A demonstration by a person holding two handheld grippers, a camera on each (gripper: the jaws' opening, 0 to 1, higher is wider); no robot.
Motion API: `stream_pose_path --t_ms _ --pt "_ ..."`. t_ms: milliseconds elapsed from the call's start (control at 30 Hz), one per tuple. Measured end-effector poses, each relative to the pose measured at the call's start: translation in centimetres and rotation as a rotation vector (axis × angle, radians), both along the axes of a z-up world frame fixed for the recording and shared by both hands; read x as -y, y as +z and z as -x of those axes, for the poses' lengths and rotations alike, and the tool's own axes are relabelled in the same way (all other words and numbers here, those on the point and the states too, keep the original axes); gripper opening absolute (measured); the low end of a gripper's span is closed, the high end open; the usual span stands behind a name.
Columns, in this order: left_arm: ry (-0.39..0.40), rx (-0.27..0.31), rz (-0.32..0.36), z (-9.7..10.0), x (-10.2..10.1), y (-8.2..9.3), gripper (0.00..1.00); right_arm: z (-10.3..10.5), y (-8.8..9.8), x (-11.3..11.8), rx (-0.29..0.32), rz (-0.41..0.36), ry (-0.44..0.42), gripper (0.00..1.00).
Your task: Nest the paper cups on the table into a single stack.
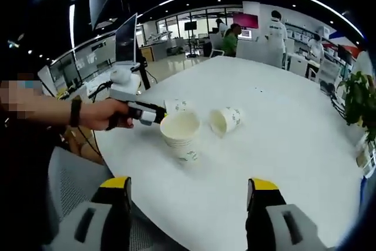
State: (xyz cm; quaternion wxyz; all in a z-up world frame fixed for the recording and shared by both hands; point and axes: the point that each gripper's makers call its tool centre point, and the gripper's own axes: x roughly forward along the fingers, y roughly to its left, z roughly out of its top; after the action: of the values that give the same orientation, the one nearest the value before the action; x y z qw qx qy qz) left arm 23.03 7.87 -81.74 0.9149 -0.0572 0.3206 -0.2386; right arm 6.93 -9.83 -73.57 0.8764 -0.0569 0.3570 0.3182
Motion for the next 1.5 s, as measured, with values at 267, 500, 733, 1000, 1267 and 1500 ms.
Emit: stream_pose_path --t_ms 267,500,733,1000,1267,1500 --pt "-0.012 -0.006 0.022 -0.5 1.5 -0.6 0.54 0.7 -0.5 0.4 -0.025 0.007 -0.012 0.81" --pt "0.026 0.013 0.049 -2.1 1.8 -1.5 0.48 1.1 -0.7 1.4 -0.035 0.016 -0.036 0.79" --pt "0.073 0.042 0.058 -3.1 1.3 -1.2 0.31 1.2 -0.9 2.3 -0.042 0.018 -0.067 0.78" --pt "0.095 0.032 0.051 -3.3 0.4 -1.2 0.14 1.0 -1.1 2.1 -0.049 0.008 -0.083 0.76" --pt "0.086 0.033 0.067 -3.2 0.2 -0.7 0.01 1.3 -1.4 1.5 -0.060 0.003 -0.073 0.74" --pt "0.009 0.029 0.040 -2.3 0.0 0.2 0.00 1.2 -1.6 1.4 -0.061 -0.009 -0.082 0.73"
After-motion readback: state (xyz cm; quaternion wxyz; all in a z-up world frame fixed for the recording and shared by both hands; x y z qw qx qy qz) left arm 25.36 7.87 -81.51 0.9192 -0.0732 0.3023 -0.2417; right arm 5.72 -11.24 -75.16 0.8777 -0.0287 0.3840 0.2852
